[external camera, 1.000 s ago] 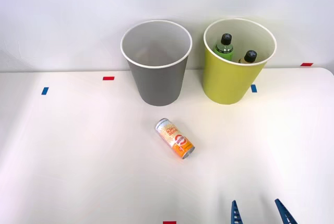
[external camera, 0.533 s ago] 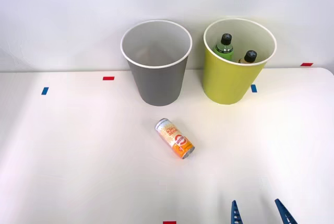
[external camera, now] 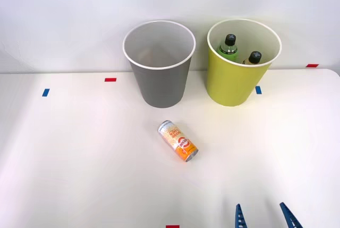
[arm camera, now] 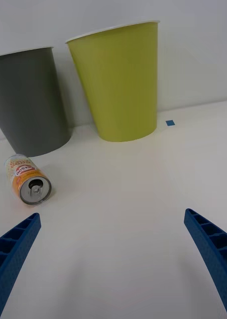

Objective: Put cans in the gray bin, plastic bottles in the light green bin

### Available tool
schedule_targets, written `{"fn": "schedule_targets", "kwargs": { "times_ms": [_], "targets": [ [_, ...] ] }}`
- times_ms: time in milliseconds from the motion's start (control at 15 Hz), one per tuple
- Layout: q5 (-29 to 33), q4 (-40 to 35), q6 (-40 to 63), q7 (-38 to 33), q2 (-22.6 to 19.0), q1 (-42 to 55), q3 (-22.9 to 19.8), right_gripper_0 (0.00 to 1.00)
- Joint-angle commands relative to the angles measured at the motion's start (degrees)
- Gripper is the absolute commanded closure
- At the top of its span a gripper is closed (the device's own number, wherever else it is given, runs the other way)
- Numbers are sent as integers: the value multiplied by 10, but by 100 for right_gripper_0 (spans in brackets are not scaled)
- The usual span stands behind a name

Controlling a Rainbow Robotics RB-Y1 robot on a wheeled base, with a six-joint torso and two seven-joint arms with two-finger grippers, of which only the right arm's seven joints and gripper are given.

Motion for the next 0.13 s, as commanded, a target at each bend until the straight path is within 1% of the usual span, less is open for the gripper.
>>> {"fn": "schedule_targets", "kwargs": {
  "times_ms": [67,133],
  "targets": [
    [0,0,0,0,0,0,0,0],
    [0,0,0,0,0,0,0,0]
  ]
}}
